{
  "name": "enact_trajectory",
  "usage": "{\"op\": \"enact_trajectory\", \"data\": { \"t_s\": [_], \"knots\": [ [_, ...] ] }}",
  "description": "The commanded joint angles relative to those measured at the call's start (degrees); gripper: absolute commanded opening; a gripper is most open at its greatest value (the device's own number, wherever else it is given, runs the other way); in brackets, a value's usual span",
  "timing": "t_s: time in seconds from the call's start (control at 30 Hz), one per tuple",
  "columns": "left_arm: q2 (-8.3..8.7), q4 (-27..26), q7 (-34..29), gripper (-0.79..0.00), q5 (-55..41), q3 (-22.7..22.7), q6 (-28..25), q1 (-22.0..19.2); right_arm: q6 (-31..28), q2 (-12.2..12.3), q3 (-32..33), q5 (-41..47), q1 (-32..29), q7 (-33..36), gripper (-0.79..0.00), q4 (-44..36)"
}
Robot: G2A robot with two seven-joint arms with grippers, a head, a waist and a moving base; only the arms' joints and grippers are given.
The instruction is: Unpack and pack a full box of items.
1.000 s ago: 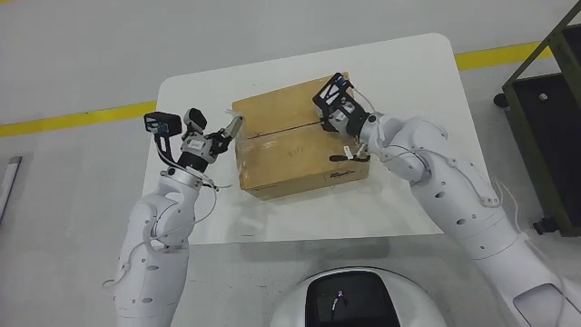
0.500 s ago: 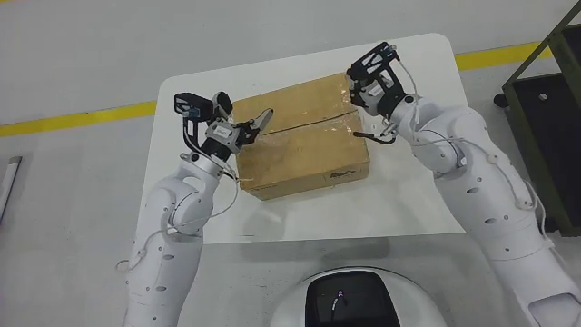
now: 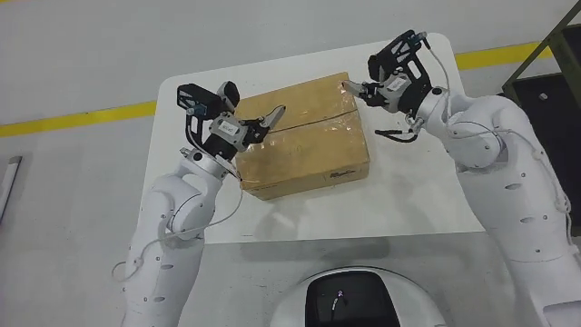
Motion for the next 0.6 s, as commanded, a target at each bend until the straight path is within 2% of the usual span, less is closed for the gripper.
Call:
{"op": "enact_trajectory", "data": {
  "t_s": [0.0,0.3,0.57],
  "knots": [
    [0.30,-1.84,-0.42,0.000,1.42,-1.59,-0.33,1.16,-2.06,0.17,-0.24,1.31,0.02,1.18,0.000,-0.27],
    [1.67,-9.67,-1.30,0.000,8.23,-11.03,-0.10,9.10,-11.01,0.74,-4.72,1.67,0.85,4.14,0.000,-3.21],
    [2.26,-11.52,-2.89,0.000,9.07,-19.35,3.13,15.61,-19.14,0.93,-10.88,5.93,2.76,8.36,0.000,-4.70]
  ]
}}
